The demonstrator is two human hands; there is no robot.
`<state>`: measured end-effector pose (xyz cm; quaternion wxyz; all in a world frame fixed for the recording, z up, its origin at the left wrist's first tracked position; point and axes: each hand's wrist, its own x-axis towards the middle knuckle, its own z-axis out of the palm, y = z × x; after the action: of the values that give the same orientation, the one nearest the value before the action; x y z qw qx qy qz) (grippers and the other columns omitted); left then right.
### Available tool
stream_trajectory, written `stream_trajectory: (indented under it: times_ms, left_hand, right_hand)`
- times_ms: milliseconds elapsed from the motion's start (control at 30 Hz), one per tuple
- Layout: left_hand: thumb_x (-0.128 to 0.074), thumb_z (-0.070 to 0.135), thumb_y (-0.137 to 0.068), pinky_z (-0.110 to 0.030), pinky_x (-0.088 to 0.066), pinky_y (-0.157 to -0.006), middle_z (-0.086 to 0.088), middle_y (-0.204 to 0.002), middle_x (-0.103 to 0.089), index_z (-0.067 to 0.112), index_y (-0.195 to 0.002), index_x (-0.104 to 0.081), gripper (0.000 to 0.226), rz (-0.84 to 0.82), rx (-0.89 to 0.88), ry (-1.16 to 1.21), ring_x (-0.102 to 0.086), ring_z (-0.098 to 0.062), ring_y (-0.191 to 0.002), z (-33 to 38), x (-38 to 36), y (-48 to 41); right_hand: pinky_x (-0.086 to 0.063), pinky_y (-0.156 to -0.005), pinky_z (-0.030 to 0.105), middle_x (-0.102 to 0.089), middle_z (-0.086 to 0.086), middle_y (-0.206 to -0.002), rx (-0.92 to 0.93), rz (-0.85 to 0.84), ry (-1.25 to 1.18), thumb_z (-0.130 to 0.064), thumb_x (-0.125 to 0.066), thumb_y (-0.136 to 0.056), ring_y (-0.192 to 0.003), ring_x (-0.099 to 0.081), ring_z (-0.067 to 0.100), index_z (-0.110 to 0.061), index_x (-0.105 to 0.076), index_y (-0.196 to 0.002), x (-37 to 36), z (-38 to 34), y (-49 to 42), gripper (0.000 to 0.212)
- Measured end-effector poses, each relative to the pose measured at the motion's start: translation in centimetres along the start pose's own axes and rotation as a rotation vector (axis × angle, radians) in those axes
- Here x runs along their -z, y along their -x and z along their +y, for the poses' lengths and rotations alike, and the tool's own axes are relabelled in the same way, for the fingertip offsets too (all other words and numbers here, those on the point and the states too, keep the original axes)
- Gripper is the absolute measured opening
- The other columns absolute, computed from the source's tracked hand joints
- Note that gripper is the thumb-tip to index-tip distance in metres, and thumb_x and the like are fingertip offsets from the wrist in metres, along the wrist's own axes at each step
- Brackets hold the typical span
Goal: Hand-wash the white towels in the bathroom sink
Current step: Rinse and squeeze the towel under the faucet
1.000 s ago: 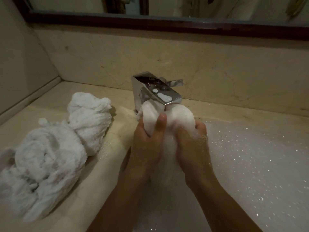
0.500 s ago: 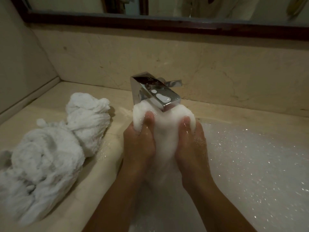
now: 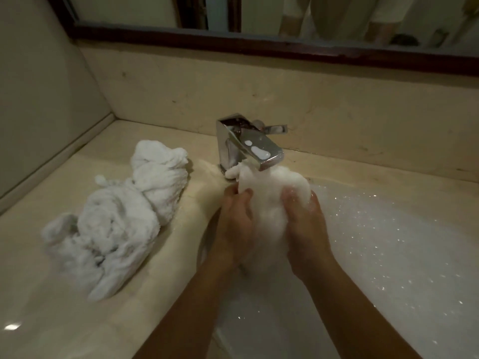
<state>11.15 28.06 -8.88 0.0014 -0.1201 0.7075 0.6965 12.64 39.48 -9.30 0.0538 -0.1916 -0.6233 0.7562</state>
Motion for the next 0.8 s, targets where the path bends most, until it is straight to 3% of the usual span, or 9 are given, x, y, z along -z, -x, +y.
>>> stream_trajectory:
  times_ms: [67, 133, 233, 333, 400, 467, 600, 700, 800]
  left_hand:
    - [-0.048, 0.021, -0.109, -0.016, -0.049, -0.075, 0.018, -0.096, -0.067, 0.018, -0.110, -0.063, 0.015, 0.002, -0.049, -0.083, -0.064, -0.007, -0.088, 0.3, 0.4, 0.2]
    - [-0.048, 0.038, -0.109, -0.024, -0.047, -0.065, 0.017, -0.071, -0.067, 0.021, -0.090, -0.063, 0.029, 0.035, -0.057, -0.133, -0.063, -0.010, -0.071, 0.8, 0.6, 0.8]
    - [-0.033, 0.054, -0.109, -0.029, -0.041, -0.090, 0.019, -0.113, -0.068, 0.030, -0.120, -0.064, 0.041, 0.018, 0.009, -0.349, -0.064, -0.011, -0.111, 1.7, 0.8, 3.1]
    - [-0.024, 0.060, -0.107, -0.025, -0.030, -0.105, 0.008, -0.152, -0.051, 0.033, -0.156, -0.042, 0.058, 0.025, 0.082, -0.421, -0.047, -0.017, -0.142, 1.6, 0.7, 3.8]
    - [-0.029, 0.078, -0.097, -0.035, -0.032, -0.120, 0.001, -0.159, -0.047, 0.028, -0.159, -0.039, 0.080, -0.029, 0.169, -0.211, -0.044, -0.022, -0.147, 2.0, 0.2, 3.7]
    - [-0.043, 0.091, -0.084, -0.049, -0.042, -0.118, -0.007, -0.147, -0.061, 0.024, -0.149, -0.056, 0.094, -0.052, 0.282, 0.239, -0.058, -0.027, -0.137, 2.0, -0.2, 3.0]
    - [-0.058, 0.090, -0.075, -0.051, -0.058, -0.098, -0.004, -0.122, -0.076, 0.030, -0.128, -0.070, 0.081, 0.140, 0.364, 0.406, -0.073, -0.028, -0.111, 3.0, -1.1, 1.1]
    - [-0.063, 0.051, -0.098, -0.034, -0.058, -0.075, -0.004, -0.108, -0.074, 0.021, -0.119, -0.067, 0.037, 0.252, 0.273, 0.351, -0.071, -0.023, -0.098, 4.2, -1.6, 1.0]
    - [-0.064, 0.025, -0.102, -0.026, -0.057, -0.069, -0.005, -0.097, -0.072, 0.013, -0.111, -0.064, 0.015, 0.342, 0.237, 0.336, -0.069, -0.024, -0.094, 3.9, -1.9, 1.5]
  right_hand:
    - [-0.060, -0.096, 0.059, -0.074, 0.009, -0.125, -0.046, -0.029, -0.117, -0.045, -0.064, -0.104, -0.114, -0.073, 0.035, -0.025, -0.064, -0.135, 0.3, -0.8, -0.1, 0.036]
    - [-0.059, -0.097, 0.059, -0.074, 0.017, -0.126, -0.122, -0.053, -0.267, -0.037, -0.065, -0.105, -0.114, -0.072, 0.040, -0.016, -0.065, -0.136, 0.4, -1.4, -0.1, 0.038]
    - [-0.063, -0.087, 0.051, -0.075, 0.019, -0.123, -0.282, 0.019, -0.382, -0.031, -0.067, -0.103, -0.109, -0.074, 0.039, -0.007, -0.068, -0.133, -0.3, -1.7, 0.4, 0.039]
    - [-0.061, -0.091, 0.053, -0.075, 0.020, -0.122, -0.361, 0.030, -0.525, -0.030, -0.063, -0.104, -0.109, -0.074, 0.039, -0.006, -0.069, -0.130, -1.0, -1.8, 0.6, 0.036]
    - [-0.062, -0.089, 0.051, -0.076, 0.019, -0.123, -0.342, 0.029, -0.569, -0.033, -0.062, -0.105, -0.112, -0.074, 0.038, -0.007, -0.067, -0.132, -1.4, -2.1, 0.6, 0.038]
    - [-0.063, -0.088, 0.050, -0.075, 0.019, -0.124, -0.293, -0.005, -0.538, -0.035, -0.062, -0.105, -0.113, -0.074, 0.037, -0.006, -0.065, -0.135, -1.3, -2.3, 0.7, 0.042]
    - [-0.061, -0.094, 0.051, -0.076, 0.012, -0.126, -0.191, -0.151, -0.270, -0.041, -0.054, -0.108, -0.114, -0.074, 0.032, -0.015, -0.064, -0.137, -0.2, -2.9, 1.3, 0.040]
    - [-0.062, -0.093, 0.053, -0.077, 0.003, -0.121, -0.133, -0.145, -0.022, -0.038, -0.060, -0.106, -0.110, -0.076, 0.026, -0.030, -0.064, -0.133, 0.7, -2.8, 1.5, 0.029]
    - [-0.057, -0.101, 0.059, -0.074, 0.010, -0.130, -0.290, -0.241, -0.171, -0.049, -0.060, -0.104, -0.117, -0.073, 0.032, -0.027, -0.055, -0.146, 0.9, -2.3, 1.7, 0.047]
